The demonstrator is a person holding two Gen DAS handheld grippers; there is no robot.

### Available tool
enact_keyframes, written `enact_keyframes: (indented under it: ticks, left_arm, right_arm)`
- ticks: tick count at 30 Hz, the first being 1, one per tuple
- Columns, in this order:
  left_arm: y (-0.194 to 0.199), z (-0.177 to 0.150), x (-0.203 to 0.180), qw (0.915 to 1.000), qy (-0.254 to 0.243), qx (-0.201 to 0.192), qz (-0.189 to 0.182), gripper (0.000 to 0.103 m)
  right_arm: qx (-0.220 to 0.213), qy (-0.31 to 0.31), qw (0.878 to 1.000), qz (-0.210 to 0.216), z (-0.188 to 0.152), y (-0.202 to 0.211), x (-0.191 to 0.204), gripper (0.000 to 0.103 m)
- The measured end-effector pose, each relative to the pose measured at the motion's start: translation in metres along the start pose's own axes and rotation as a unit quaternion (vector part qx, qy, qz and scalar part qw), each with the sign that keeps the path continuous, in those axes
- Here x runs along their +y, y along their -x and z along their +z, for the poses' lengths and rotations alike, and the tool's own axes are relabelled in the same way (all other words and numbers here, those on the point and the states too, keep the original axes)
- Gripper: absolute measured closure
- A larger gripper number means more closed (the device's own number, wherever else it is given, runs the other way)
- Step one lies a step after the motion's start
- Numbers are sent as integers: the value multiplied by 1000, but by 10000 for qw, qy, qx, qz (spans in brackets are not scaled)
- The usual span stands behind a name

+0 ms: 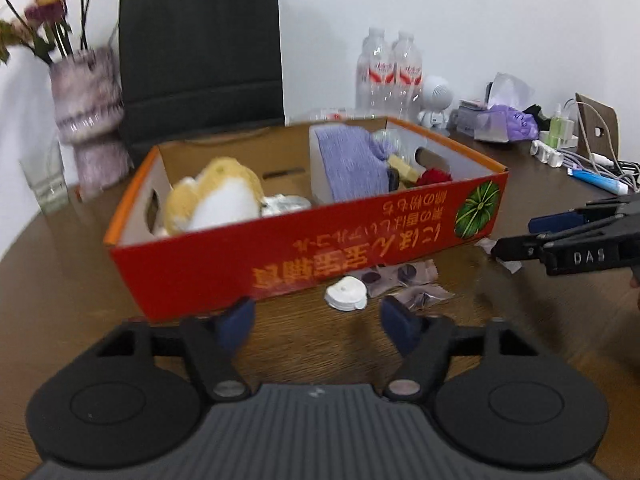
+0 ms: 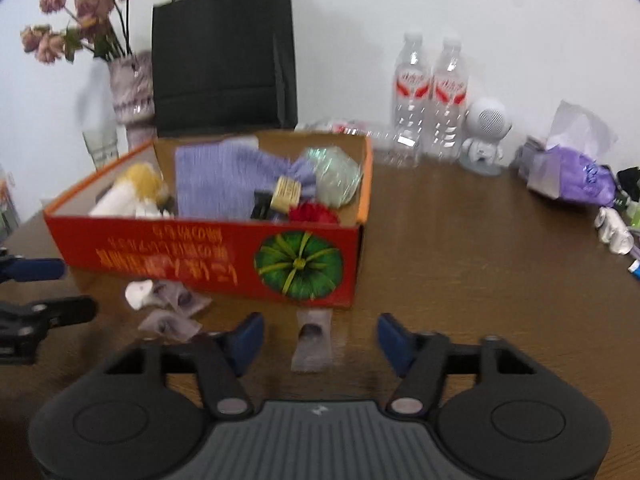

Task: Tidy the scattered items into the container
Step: 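Grasp a clear wrapped candy with the right gripper while the left grasps the white round candy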

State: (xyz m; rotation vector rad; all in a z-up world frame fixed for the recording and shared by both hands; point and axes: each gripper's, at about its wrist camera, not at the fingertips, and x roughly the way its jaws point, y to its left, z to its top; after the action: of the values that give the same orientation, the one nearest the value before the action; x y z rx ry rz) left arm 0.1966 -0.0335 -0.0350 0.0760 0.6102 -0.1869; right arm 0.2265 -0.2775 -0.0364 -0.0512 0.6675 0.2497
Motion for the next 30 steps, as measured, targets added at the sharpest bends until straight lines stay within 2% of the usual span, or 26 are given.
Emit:
enact_keyframes:
  ticks: [3, 8, 12, 18, 21, 22, 23, 24, 30]
  left_arm:
    - [-11, 4, -3, 9998, 181, 15, -12, 43]
    - [-26, 7, -9, 9998, 122, 120, 125, 50]
    - [-31, 8, -12, 9997, 67, 145, 185, 55]
    - [-35, 7, -15, 9998, -12, 185, 117, 58]
    - [-35, 7, -14, 9998, -20, 208, 68, 60]
    - [-35, 7, -14, 9998, -13, 221, 4, 63]
    - [-35, 7, -13, 9997, -3, 236, -68, 75]
    - [-34, 7, -14, 9997, -7, 241, -74, 76]
    - [-21, 2, -12, 9998, 40, 152, -133, 76]
  right_arm:
    - [0, -83, 10000, -44, 0, -4, 3, 45]
    - [-5, -15, 9997, -243, 2, -11, 6, 46]
    - [146, -181, 9996, -140, 0, -18, -1, 55]
    - [146, -172, 9997, -120, -1, -22, 1, 58]
    - [110, -58, 9998, -158, -3, -22, 6, 66]
    - [94, -33, 9998, -147, -4, -21, 7, 73]
    - [83, -18, 9999, -134, -4, -21, 7, 77]
    - [73, -14, 9999, -120, -4, -20, 8, 85]
    - [-97, -97, 9999, -58, -8, -8, 6, 86]
